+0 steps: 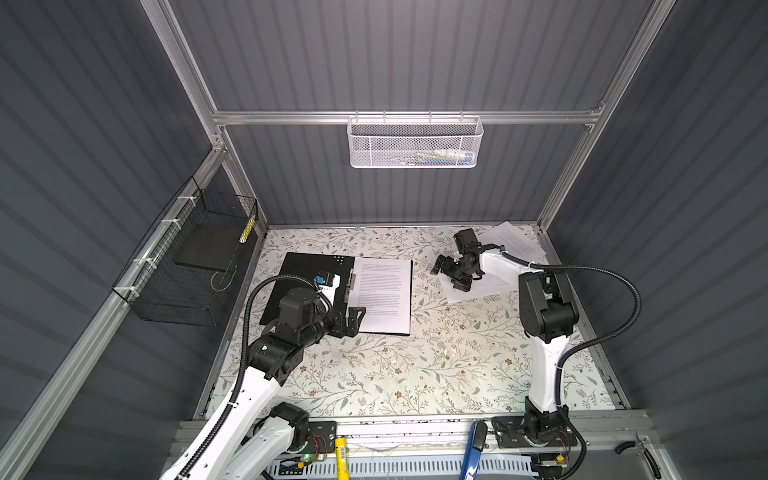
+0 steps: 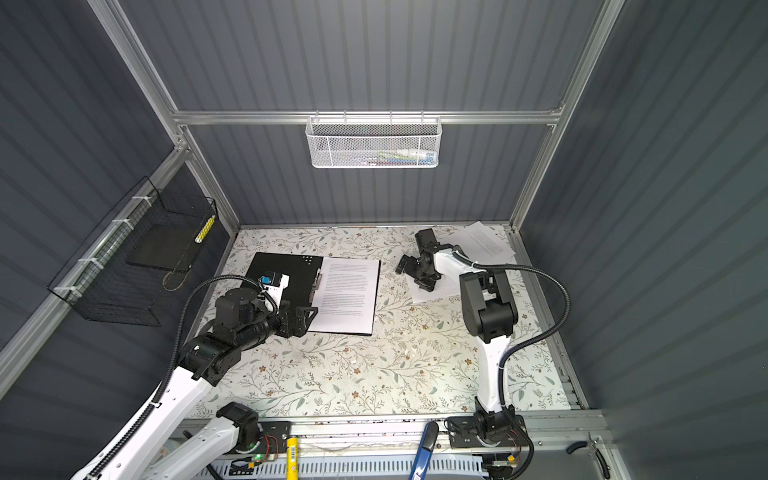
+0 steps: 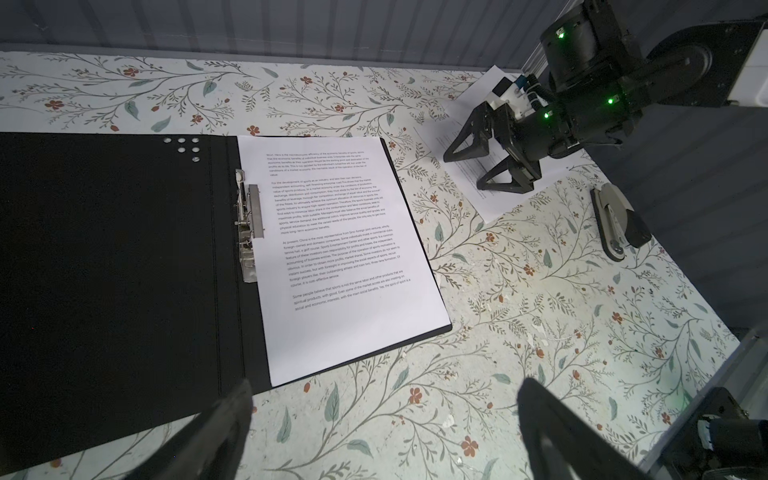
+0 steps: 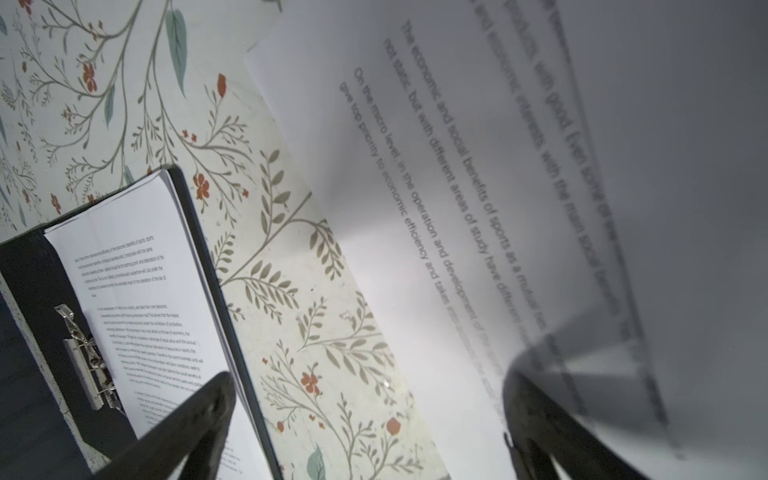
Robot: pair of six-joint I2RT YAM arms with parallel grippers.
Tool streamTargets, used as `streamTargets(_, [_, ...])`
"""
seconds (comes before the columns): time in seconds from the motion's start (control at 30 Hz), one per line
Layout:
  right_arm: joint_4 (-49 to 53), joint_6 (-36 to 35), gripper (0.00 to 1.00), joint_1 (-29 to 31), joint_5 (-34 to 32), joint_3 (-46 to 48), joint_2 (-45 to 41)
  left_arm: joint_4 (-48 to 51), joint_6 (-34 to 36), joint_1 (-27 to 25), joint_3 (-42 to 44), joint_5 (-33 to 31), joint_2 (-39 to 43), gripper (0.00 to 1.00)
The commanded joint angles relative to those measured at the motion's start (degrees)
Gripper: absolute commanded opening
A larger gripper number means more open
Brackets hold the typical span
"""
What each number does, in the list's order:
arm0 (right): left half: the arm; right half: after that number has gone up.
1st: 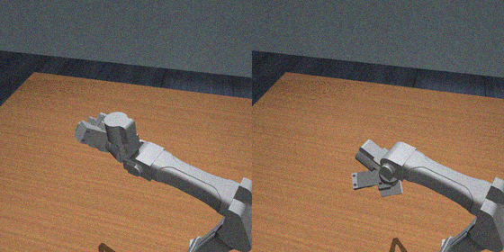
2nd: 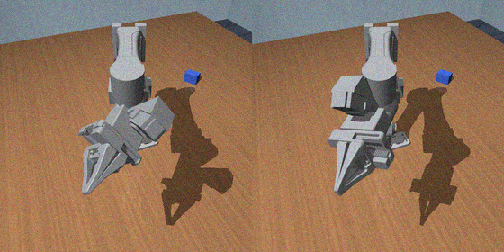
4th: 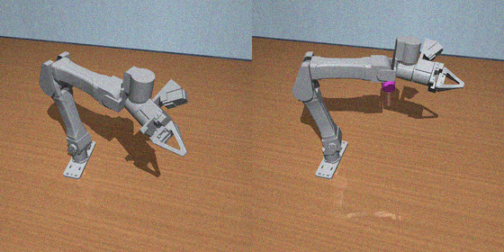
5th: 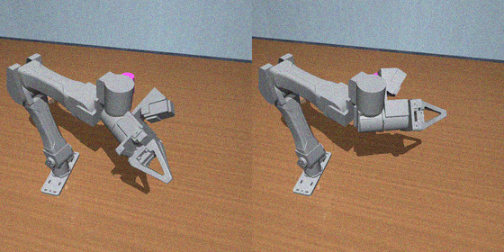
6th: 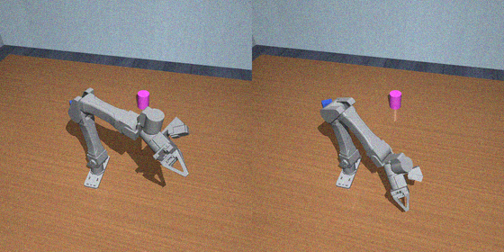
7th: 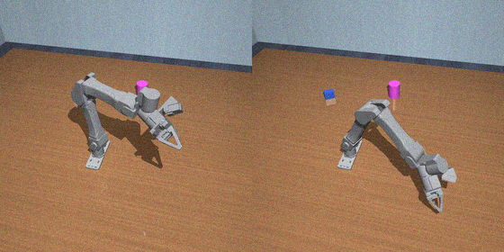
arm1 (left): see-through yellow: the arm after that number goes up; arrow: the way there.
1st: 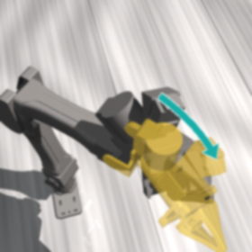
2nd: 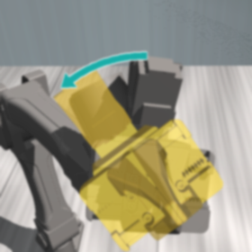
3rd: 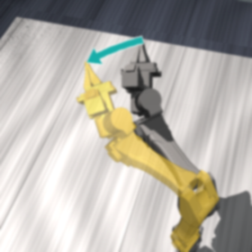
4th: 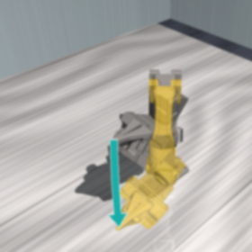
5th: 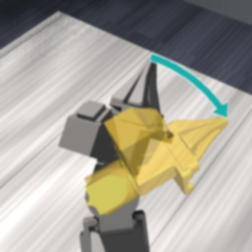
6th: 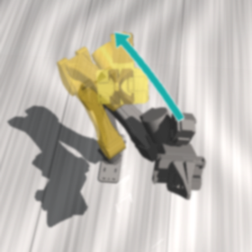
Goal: Put the files into the folder
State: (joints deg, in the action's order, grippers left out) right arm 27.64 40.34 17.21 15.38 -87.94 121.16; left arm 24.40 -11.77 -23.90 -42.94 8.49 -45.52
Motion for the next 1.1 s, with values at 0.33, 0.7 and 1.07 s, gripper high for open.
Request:
streamTargets(0.33, [-9.33,8.86,0.99,6.03,9.17,40.73,-22.88,-1.67,1.04,0.13,0.84,0.53,0.06,1.00])
streamTargets(0.7, [-15.50,20.45,0.99,10.90,5.04,70.28,-52.31,-6.34,-1.98,0.09,2.60,12.53,-0.99,1.00])
streamTargets(1.07, [-4.91,6.24,0.99,-0.92,8.23,63.90,-74.65,-4.82,-7.25,-17.50,-12.82,14.68,-30.82,0.91])
